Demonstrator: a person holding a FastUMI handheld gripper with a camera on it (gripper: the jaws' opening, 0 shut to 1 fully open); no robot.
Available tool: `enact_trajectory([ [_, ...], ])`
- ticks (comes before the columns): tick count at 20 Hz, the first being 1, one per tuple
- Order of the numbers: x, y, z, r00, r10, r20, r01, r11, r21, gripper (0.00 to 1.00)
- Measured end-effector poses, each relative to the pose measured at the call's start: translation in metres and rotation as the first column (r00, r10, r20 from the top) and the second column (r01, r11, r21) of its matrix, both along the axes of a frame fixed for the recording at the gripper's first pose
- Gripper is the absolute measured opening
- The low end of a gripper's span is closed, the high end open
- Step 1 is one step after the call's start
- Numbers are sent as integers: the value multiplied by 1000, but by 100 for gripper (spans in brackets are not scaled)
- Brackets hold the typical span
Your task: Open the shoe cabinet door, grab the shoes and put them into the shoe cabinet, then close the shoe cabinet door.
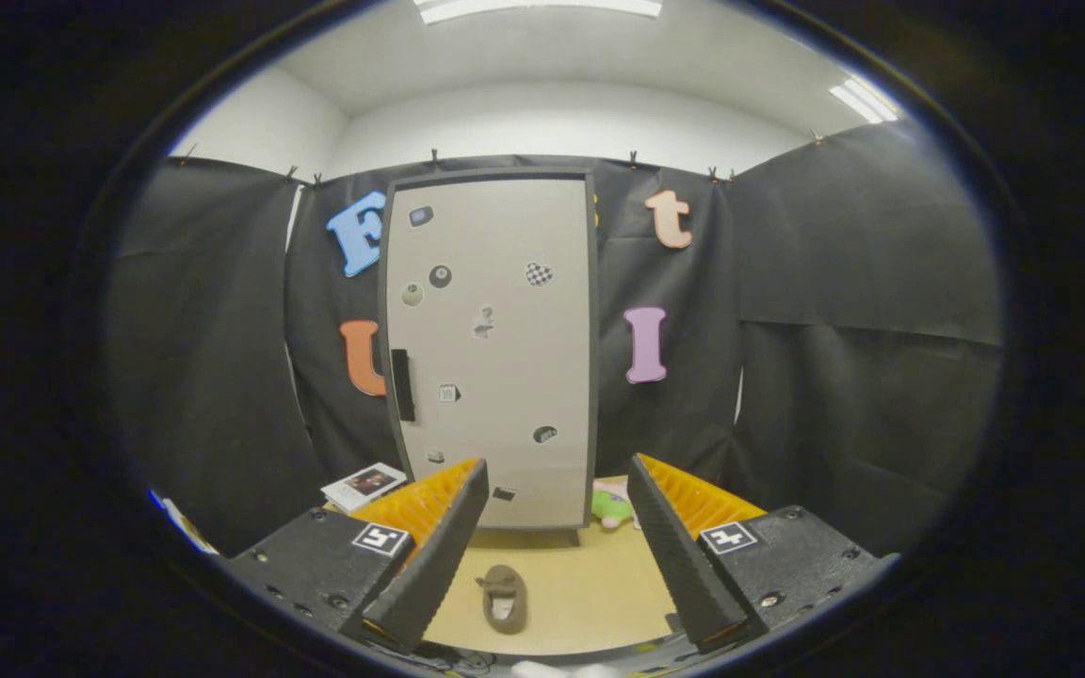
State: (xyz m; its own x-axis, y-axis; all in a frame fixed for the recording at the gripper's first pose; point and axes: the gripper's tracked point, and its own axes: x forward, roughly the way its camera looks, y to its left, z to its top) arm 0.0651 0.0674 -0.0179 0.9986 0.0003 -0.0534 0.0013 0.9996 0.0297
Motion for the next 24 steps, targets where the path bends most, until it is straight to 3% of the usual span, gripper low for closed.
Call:
enact_trajectory([
  [7,108,105,-4,985,171,-23,-170,985,37,97],
  [13,212,175,-9,968,247,-38,-246,969,24,97],
  [19,297,214,-9,970,239,-48,-237,971,33,97],
  [24,326,227,-17,973,217,-73,-217,976,18,94],
])
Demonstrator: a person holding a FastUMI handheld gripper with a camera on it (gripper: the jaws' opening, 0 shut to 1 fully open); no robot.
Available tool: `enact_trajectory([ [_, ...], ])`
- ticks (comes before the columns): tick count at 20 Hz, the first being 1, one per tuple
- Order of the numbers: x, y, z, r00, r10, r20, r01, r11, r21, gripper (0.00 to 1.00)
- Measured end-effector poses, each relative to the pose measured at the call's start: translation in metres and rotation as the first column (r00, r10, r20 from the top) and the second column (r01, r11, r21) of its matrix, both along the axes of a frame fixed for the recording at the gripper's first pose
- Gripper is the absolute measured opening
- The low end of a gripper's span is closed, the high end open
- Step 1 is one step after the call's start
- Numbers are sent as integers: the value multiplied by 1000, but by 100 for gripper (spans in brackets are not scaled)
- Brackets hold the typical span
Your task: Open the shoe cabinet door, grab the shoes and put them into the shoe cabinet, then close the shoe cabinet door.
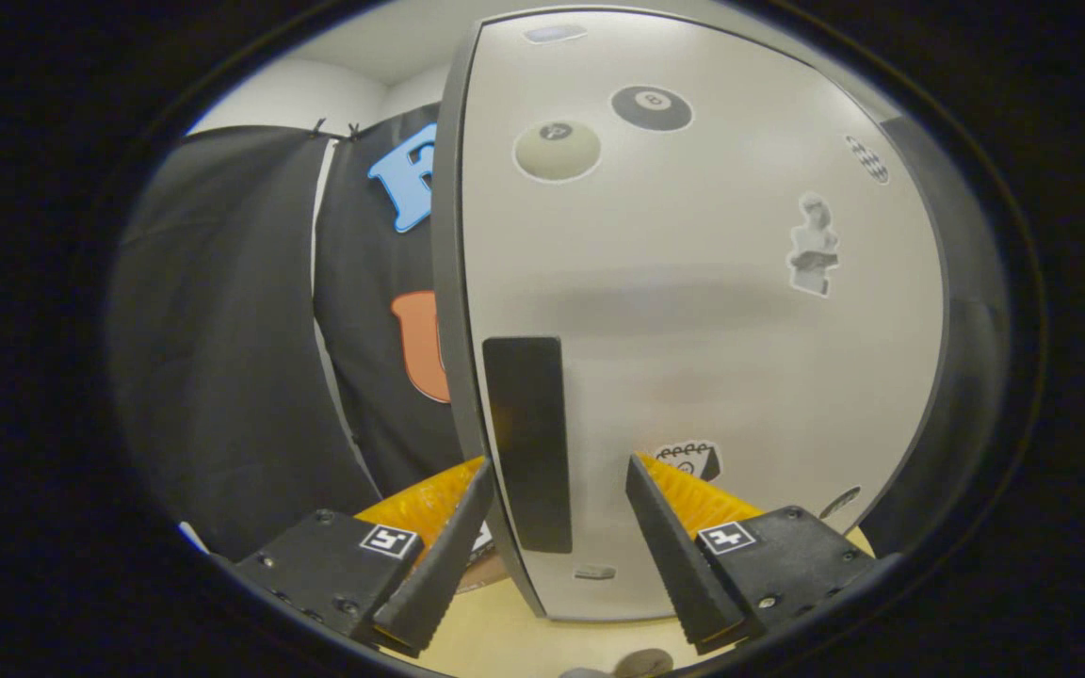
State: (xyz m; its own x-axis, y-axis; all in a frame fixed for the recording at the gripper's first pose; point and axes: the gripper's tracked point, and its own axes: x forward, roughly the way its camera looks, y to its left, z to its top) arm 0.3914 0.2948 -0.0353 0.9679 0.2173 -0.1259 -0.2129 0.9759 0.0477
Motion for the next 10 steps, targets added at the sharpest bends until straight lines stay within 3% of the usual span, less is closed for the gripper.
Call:
enact_trajectory([
  [2,2,-2,5,1000,-19,15,19,1000,-17,86],
  [3,1,2,5,1000,-4,16,4,1000,-11,73],
  [4,1,8,3,1000,19,0,-19,1000,-6,69],
  [5,0,10,1,999,29,-14,-29,1000,-3,55],
  [7,2,7,1,1000,15,-6,-15,1000,-17,41],
  [10,-3,6,1,999,39,-19,-39,999,-16,34],
])
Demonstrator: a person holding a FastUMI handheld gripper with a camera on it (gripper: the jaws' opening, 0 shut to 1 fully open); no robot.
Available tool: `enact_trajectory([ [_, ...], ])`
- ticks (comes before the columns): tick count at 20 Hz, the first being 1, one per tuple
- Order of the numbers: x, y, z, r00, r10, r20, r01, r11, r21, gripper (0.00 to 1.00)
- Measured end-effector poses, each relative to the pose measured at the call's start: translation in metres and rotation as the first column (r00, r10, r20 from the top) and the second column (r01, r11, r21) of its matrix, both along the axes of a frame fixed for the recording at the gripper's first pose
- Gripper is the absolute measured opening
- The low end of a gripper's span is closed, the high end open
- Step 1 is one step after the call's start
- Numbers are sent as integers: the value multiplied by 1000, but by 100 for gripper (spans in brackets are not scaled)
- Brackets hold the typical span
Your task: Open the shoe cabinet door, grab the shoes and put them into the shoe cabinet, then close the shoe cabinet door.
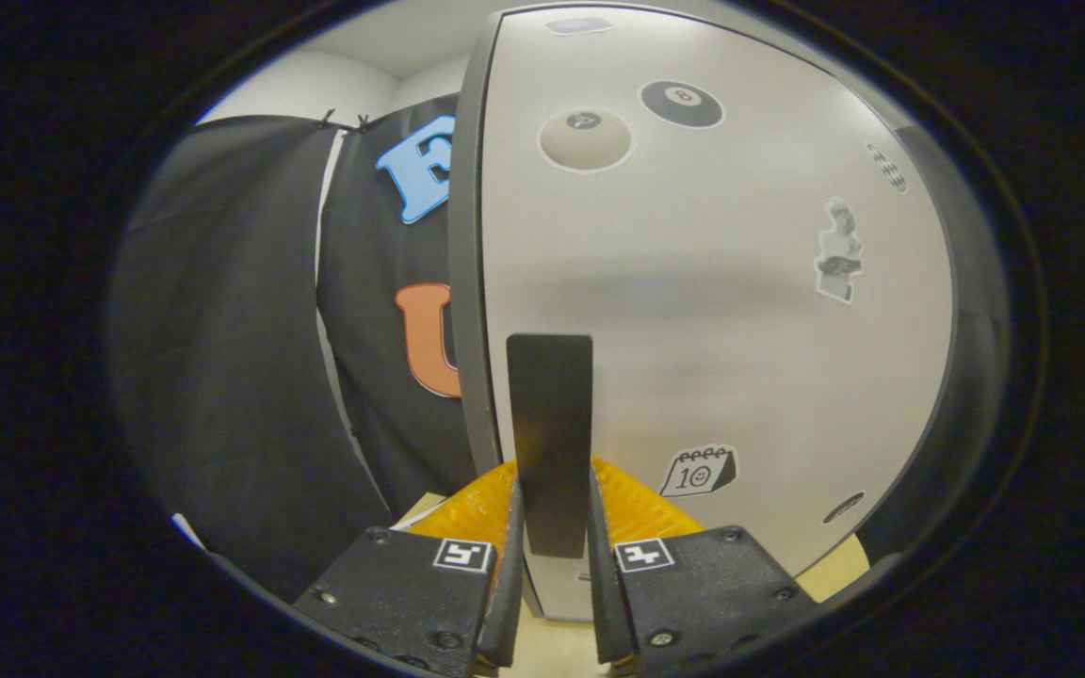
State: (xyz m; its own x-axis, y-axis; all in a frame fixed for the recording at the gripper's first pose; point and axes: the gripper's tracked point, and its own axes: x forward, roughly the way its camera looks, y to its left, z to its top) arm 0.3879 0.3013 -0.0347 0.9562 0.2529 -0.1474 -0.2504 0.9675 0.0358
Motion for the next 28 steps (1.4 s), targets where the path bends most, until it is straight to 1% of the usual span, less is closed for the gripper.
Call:
enact_trajectory([
  [4,-12,-4,-2,999,41,-8,-42,999,-9,28],
  [6,-30,-3,2,998,59,-7,-59,998,-7,27],
  [12,-80,-25,0,997,74,1,-74,997,-8,26],
  [15,-108,-46,-3,998,62,8,-62,998,-12,26],
  [18,-126,-67,-5,999,48,12,-48,999,-12,25],
  [21,-152,-86,-6,999,23,24,-23,999,-26,24],
  [25,-176,-123,-9,999,-24,37,25,999,-38,23],
  [28,-190,-154,-10,997,-63,46,65,997,-50,19],
])
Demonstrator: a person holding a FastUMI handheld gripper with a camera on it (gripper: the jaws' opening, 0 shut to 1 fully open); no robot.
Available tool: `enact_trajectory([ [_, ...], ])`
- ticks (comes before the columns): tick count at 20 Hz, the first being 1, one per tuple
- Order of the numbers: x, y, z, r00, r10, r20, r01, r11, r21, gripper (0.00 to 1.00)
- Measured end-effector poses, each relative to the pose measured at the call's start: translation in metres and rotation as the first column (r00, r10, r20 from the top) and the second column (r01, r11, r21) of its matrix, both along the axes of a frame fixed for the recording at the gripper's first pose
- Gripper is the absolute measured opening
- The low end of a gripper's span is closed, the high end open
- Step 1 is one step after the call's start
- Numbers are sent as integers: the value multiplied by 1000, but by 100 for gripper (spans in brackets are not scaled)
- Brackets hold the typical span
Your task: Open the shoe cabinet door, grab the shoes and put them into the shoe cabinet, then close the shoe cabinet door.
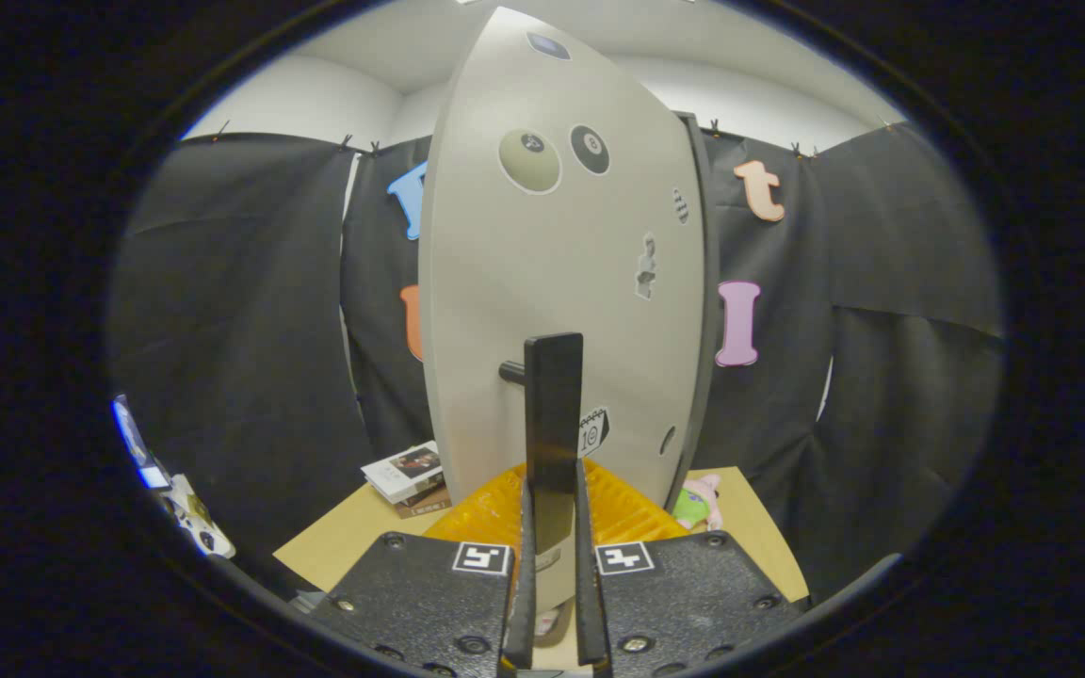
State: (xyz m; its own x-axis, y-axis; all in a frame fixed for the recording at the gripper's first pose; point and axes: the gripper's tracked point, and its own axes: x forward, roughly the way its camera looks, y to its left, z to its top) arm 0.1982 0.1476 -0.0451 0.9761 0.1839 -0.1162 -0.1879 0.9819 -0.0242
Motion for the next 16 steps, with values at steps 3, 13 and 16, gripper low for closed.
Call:
enact_trajectory([
  [3,-10,-37,-2,999,-37,8,37,999,-5,14],
  [13,-9,-177,2,990,-139,29,140,990,-8,4],
  [16,-9,-174,3,996,-87,29,87,996,1,4],
])
